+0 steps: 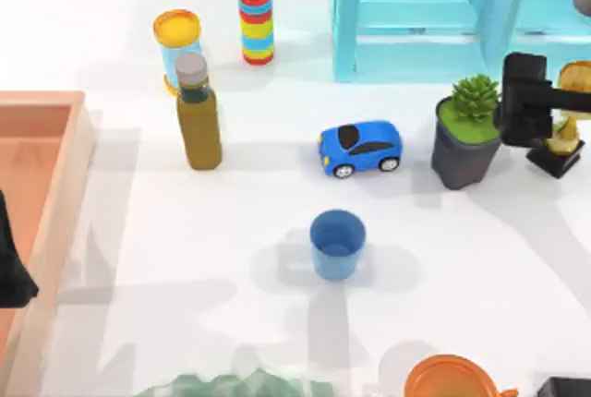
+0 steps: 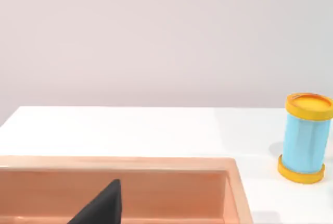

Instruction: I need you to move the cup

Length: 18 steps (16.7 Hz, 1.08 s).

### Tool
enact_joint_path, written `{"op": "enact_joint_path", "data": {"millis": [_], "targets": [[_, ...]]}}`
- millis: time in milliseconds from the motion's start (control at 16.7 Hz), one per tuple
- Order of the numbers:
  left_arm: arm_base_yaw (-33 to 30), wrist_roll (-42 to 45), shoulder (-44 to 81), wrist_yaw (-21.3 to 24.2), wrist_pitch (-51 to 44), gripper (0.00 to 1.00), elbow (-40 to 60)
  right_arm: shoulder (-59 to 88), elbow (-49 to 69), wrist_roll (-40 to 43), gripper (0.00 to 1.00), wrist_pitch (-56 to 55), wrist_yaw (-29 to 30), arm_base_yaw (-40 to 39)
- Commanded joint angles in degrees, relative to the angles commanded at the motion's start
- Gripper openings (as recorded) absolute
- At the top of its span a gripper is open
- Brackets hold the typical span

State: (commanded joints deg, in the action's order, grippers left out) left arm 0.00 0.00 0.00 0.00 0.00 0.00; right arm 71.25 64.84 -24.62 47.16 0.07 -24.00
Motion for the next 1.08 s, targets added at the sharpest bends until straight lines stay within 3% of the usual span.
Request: {"op": "enact_joint_path", "data": {"millis": [300, 540, 1080], "targets": [[0.00, 0.00, 0.00, 0.00, 0.00, 1.00, 0.00, 28.82, 25.16, -9.08, 1.00, 17.39, 0.02, -8.85], [0.00, 0.00, 0.00, 0.00, 0.00, 1.00, 0.00, 43.71, 38.62, -14.08, 1.00, 26.96, 0.04, -13.72], [0.00, 0.00, 0.00, 0.00, 0.00, 1.00, 0.00, 49.02, 43.02, -15.93, 1.00, 30.36, 0.02, -15.35]]}}
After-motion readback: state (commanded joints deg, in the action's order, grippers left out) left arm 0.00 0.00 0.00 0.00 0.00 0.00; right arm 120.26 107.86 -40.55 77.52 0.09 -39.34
